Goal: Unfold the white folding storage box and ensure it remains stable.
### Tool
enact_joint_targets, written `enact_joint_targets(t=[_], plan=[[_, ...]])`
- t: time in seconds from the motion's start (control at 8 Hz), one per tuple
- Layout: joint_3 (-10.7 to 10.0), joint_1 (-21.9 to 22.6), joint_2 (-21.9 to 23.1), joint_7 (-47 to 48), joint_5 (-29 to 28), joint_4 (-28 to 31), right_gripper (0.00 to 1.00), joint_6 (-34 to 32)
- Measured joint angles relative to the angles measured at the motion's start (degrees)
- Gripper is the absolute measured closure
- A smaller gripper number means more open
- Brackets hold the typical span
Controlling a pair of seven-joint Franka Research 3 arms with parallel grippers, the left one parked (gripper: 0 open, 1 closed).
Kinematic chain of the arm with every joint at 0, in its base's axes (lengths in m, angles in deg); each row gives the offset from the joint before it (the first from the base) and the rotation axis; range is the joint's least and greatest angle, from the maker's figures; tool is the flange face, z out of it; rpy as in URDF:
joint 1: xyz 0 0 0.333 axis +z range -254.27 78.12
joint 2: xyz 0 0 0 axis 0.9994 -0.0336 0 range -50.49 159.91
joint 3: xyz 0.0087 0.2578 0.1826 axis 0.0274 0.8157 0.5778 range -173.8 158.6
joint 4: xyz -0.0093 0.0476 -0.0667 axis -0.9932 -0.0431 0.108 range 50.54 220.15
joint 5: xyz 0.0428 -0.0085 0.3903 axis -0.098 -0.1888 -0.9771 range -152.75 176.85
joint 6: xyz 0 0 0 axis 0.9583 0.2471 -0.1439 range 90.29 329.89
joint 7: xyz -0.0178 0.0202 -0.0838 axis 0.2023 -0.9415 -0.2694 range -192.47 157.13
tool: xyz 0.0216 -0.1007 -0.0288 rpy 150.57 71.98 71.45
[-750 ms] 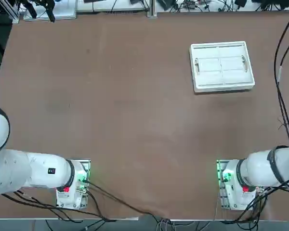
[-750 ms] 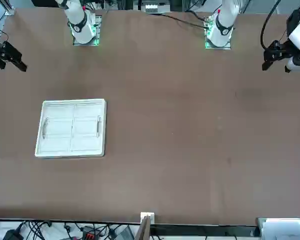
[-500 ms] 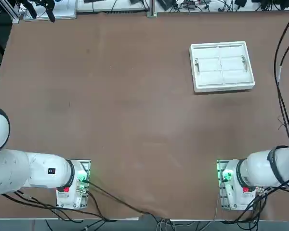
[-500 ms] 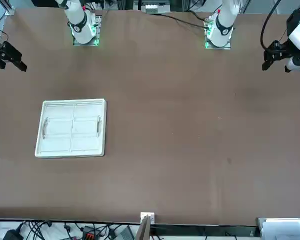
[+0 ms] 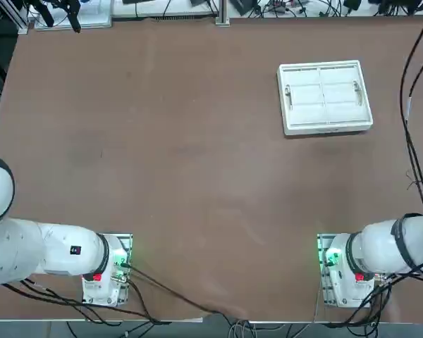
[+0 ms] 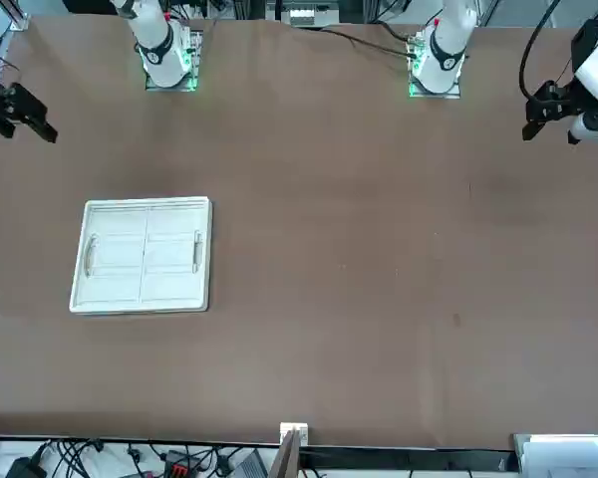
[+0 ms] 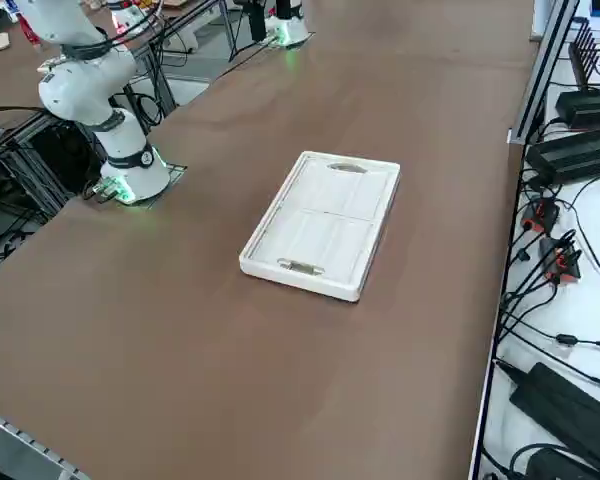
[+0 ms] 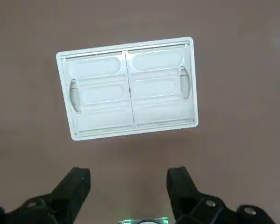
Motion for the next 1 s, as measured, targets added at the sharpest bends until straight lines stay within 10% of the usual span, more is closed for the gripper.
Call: enact_joint_targets(t=[0.5, 1.0], plan=[[1.6, 16.6, -12.7, 22.3, 10.6, 0.6, 0.00, 4.1], [1.6, 24.1, -23.1, 31.1, 20.3, 0.5, 0.00, 4.6]])
